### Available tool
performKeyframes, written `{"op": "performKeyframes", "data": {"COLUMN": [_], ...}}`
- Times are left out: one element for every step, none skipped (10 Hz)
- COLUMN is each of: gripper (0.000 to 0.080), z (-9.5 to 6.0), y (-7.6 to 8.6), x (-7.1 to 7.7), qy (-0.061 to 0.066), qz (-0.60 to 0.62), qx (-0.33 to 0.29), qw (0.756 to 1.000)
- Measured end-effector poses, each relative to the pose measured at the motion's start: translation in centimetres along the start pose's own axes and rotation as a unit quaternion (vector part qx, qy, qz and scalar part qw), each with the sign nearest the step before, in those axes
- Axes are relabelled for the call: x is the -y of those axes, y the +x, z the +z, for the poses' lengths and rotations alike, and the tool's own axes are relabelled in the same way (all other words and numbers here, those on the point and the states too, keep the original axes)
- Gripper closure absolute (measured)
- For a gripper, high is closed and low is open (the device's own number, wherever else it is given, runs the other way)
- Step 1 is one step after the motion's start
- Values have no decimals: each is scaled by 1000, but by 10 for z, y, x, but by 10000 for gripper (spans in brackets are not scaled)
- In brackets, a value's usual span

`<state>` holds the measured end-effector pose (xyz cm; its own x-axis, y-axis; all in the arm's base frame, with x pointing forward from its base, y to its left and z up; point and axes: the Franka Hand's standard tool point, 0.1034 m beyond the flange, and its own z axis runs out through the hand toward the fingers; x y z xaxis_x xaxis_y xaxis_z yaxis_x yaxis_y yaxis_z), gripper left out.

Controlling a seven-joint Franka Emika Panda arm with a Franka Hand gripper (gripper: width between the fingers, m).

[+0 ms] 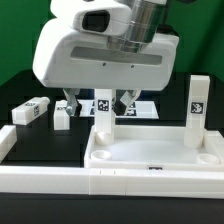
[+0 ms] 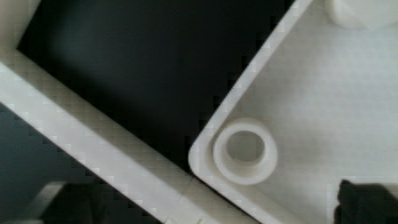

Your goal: Assemble desk

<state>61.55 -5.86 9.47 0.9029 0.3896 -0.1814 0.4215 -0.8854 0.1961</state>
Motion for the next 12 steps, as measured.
{"op": "performKeyframes", "data": {"gripper": [151,151,151,151,151,151,151,151,151,151,151,151], "z": [0,1,5,12,24,37,44,43,43,43,44,49], "y": [0,-2,-13,-26,-43,-57,-61,-58,-58,-59,-62,-78], "x": [0,-1,-9,-22,-37,-52,-58,-56,-56,-56,-58,-62], "qy": [0,7,36,49,70,80,77,77,77,77,80,105], "qz": [26,41,69,77,89,102,107,104,104,104,107,124], "qx": [0,0,0,0,1,4,4,2,3,3,6,24], "qw": [1000,999,997,996,994,992,991,992,992,992,991,986]}}
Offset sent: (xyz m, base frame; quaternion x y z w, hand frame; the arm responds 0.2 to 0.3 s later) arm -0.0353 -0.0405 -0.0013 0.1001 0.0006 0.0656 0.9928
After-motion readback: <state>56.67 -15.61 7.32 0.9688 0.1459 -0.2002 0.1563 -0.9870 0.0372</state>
